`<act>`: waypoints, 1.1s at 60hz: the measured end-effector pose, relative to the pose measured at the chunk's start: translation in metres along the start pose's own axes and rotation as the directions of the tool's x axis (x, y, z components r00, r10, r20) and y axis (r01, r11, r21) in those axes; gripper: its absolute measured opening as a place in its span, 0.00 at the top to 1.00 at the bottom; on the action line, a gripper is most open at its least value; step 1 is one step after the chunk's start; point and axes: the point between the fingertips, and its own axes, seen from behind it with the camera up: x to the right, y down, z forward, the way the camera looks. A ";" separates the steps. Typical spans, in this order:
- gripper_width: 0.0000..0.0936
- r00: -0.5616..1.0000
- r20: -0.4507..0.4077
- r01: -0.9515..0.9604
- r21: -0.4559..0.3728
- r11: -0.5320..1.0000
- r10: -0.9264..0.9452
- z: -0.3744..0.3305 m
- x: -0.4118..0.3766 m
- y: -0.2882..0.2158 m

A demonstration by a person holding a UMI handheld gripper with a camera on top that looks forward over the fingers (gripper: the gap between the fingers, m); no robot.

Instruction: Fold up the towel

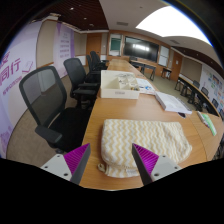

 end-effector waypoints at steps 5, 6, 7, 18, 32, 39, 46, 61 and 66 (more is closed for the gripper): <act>0.09 0.999 -0.029 0.013 -0.031 0.999 -0.014 0.037 0.003 0.000; 0.09 0.999 -0.033 0.011 -0.036 0.999 -0.012 0.043 0.003 0.001; 0.09 0.999 -0.037 0.010 -0.041 0.999 -0.011 0.048 0.004 0.002; 0.14 0.999 -0.029 0.032 -0.018 0.999 -0.033 0.072 0.002 -0.002; 0.87 0.996 -0.078 0.033 -0.061 0.998 -0.038 0.073 0.026 0.003; 0.94 0.994 -0.067 0.083 -0.059 0.995 -0.087 0.071 0.025 0.005; 0.96 0.996 -0.030 0.078 -0.077 0.994 -0.081 0.066 0.018 0.004; 0.96 0.940 0.317 -0.112 -0.076 0.991 0.130 -0.008 -0.068 -0.051; 0.96 0.903 0.386 -0.191 -0.037 0.981 0.190 -0.029 -0.066 -0.092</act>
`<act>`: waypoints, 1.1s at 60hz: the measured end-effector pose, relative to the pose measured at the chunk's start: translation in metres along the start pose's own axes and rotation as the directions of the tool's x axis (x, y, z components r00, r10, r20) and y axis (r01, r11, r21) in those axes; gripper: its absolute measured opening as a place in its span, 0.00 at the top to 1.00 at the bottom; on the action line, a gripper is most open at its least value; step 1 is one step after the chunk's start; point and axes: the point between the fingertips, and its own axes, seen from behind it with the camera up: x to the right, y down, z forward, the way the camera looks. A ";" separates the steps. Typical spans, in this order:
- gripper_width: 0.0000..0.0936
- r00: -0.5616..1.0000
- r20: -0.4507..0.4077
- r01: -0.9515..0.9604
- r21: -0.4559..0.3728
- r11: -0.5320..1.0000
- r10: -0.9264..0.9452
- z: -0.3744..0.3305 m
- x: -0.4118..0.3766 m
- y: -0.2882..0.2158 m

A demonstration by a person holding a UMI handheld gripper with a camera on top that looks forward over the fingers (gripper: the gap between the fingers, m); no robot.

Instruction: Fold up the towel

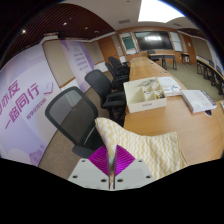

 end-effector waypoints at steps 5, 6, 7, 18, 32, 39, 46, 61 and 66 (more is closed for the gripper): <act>0.96 0.999 -0.020 -0.034 0.022 0.999 0.035 -0.009 0.028 -0.018; 0.96 0.999 -0.032 -0.036 0.022 0.999 0.037 -0.009 0.038 -0.018; 0.96 0.998 -0.048 -0.038 0.019 0.999 0.039 -0.008 0.049 -0.017; 0.91 0.974 -0.219 -0.085 -0.103 0.991 0.061 0.011 0.178 0.035; 0.16 0.936 -0.351 -0.021 -0.048 0.999 0.002 -0.043 0.267 0.009; 0.09 0.930 -0.367 0.032 -0.023 0.999 -0.038 -0.077 0.269 -0.013; 0.09 0.919 -0.385 0.088 -0.002 0.996 -0.082 -0.112 0.249 -0.026; 0.09 0.891 -0.436 0.169 0.056 0.984 -0.128 -0.213 0.166 -0.020; 0.09 0.890 -0.440 0.166 0.069 0.984 -0.119 -0.247 0.137 -0.007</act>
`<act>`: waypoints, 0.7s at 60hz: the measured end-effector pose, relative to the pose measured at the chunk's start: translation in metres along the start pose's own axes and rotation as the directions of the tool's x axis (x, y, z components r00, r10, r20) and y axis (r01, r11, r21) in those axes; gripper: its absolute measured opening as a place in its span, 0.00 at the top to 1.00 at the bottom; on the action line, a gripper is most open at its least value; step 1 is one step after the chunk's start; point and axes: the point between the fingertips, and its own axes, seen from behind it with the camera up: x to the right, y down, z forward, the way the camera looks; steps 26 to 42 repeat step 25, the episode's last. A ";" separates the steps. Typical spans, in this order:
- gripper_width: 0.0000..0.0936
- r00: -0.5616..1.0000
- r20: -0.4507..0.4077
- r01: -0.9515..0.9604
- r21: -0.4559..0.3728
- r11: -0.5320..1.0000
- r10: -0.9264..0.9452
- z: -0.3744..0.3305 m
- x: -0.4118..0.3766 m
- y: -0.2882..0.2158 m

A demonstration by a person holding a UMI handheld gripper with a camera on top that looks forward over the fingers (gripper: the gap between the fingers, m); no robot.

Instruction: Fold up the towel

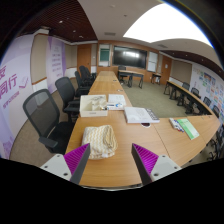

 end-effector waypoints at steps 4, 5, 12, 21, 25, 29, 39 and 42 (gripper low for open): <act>0.09 1.000 -0.004 -0.002 -0.003 1.000 0.002 -0.029 -0.007 0.010; 0.09 1.000 -0.008 0.000 -0.008 1.000 0.000 -0.036 -0.008 0.013; 0.09 1.000 -0.016 0.011 -0.012 1.000 -0.011 -0.078 -0.014 0.033; 0.09 0.999 -0.031 -0.006 -0.016 1.000 0.006 -0.109 -0.014 0.049; 0.09 1.000 -0.028 -0.011 -0.007 1.000 0.010 -0.117 -0.015 0.049; 0.09 1.000 -0.028 -0.011 -0.007 1.000 0.010 -0.117 -0.015 0.049; 0.09 1.000 -0.028 -0.011 -0.007 1.000 0.010 -0.117 -0.015 0.049; 0.09 1.000 -0.028 -0.011 -0.007 1.000 0.010 -0.117 -0.015 0.049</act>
